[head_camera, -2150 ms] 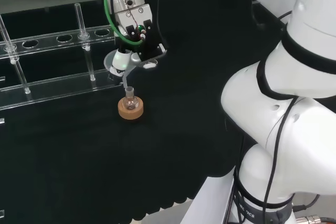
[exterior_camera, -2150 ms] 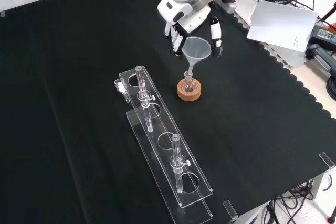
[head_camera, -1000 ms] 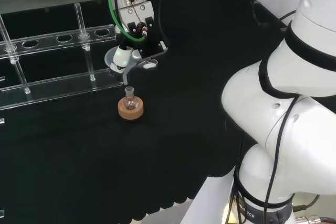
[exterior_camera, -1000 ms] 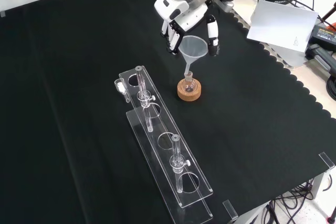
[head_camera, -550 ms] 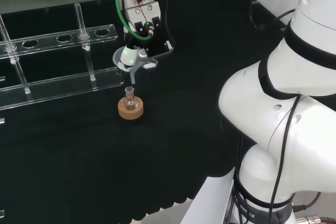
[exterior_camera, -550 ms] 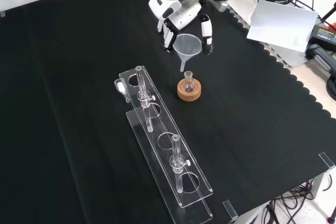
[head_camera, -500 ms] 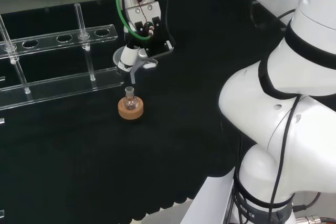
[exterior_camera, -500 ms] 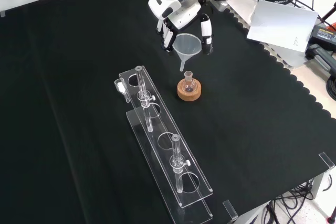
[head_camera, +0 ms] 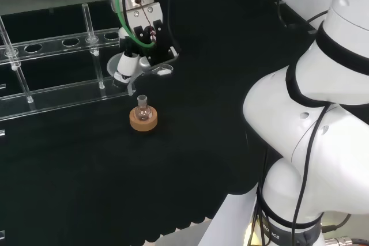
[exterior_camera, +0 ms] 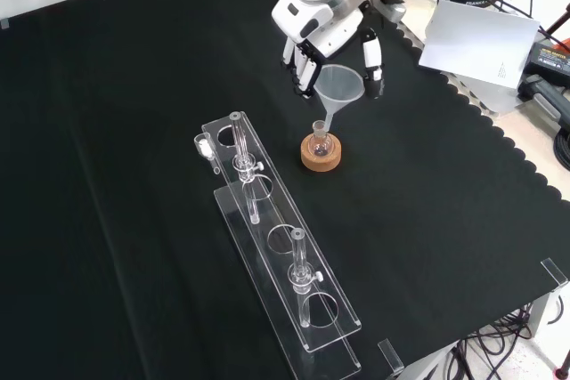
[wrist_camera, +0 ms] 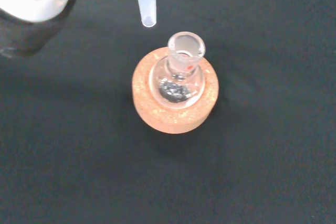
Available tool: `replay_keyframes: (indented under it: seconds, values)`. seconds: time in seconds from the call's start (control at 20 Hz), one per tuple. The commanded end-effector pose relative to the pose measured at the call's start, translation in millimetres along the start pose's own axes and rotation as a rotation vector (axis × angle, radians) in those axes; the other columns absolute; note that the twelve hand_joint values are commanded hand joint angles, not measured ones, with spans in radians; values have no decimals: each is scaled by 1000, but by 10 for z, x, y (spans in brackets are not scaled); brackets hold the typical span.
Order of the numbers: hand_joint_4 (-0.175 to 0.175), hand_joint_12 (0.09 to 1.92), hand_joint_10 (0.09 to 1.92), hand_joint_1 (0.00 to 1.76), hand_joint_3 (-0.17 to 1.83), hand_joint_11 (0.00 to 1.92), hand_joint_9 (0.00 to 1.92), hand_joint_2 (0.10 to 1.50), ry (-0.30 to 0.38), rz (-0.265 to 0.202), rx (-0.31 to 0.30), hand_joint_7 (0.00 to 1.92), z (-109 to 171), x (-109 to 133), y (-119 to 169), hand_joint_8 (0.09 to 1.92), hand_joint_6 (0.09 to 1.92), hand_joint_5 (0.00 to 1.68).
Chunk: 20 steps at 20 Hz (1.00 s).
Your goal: Place the funnel on the round-bottom flask.
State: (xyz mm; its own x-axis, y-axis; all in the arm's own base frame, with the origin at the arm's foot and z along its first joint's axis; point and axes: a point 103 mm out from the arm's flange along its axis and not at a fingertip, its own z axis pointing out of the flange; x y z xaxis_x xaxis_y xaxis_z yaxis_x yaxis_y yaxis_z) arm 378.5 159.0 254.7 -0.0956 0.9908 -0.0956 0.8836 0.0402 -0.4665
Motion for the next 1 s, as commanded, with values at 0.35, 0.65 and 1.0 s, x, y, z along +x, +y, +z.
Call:
replay_keyframes:
  seconds: [0.35,0.65,1.0]
  values:
    - [175,1159,383,997,8,719,1059,1121,21,36,17,886,20,-155,54,691,1059,946]
    - [175,1158,383,997,8,719,1059,1121,23,35,25,886,121,-168,68,691,1059,947]
    - [175,1158,383,997,7,719,1060,1121,20,33,31,886,131,-162,70,691,1058,947]
